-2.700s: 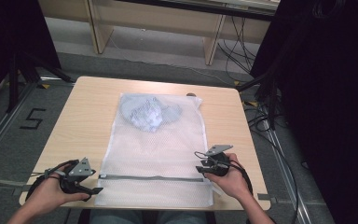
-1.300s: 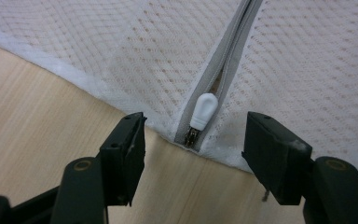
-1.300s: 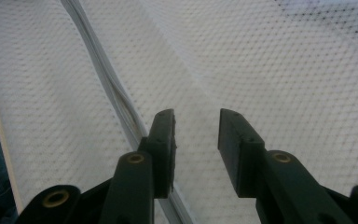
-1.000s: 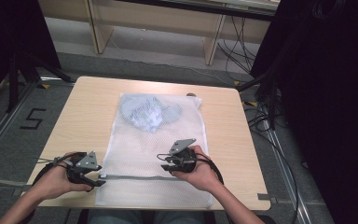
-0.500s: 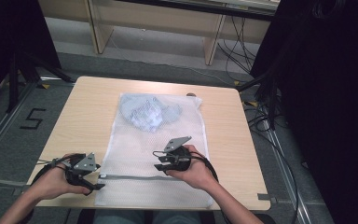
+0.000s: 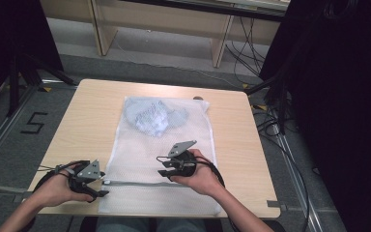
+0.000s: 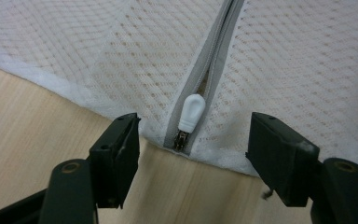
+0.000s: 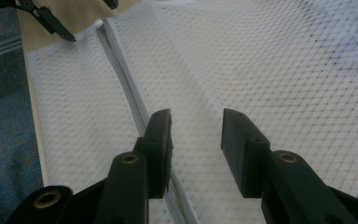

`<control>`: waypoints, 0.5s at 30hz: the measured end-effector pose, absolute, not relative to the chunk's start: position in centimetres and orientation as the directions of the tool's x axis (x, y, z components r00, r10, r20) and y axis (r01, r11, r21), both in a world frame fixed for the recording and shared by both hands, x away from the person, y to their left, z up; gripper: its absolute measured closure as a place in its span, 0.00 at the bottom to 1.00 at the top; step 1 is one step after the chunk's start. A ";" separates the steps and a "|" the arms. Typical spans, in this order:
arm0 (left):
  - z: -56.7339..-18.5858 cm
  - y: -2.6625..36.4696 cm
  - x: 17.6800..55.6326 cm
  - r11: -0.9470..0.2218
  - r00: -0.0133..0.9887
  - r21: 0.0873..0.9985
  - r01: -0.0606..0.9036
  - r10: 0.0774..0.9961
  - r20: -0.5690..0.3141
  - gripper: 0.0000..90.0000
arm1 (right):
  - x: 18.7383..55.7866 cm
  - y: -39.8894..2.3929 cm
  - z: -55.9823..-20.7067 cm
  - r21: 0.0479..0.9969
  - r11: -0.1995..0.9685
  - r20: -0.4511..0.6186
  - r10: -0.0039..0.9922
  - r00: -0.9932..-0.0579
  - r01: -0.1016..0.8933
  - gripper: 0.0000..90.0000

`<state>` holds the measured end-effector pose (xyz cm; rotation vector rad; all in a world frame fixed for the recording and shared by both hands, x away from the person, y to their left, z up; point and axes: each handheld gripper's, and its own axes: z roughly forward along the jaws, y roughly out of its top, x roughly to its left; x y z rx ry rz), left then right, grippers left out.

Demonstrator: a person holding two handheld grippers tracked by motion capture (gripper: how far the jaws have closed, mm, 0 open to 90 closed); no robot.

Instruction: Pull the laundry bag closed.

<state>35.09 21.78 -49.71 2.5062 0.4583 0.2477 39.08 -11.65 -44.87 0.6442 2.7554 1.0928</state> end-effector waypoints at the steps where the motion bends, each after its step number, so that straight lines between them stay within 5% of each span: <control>1: -49.7 21.7 35.1 -0.777 0.924 0.569 0.269 0.375 0.075 0.37 | 39.1 -11.7 -44.9 0.674 0.653 0.051 0.426 -0.904 0.345 0.71; 15: -49.9 21.5 35.7 -0.798 0.940 0.541 0.266 0.340 0.039 0.42 | 39.1 -11.5 -44.7 0.663 0.664 0.047 0.424 -0.905 0.345 0.70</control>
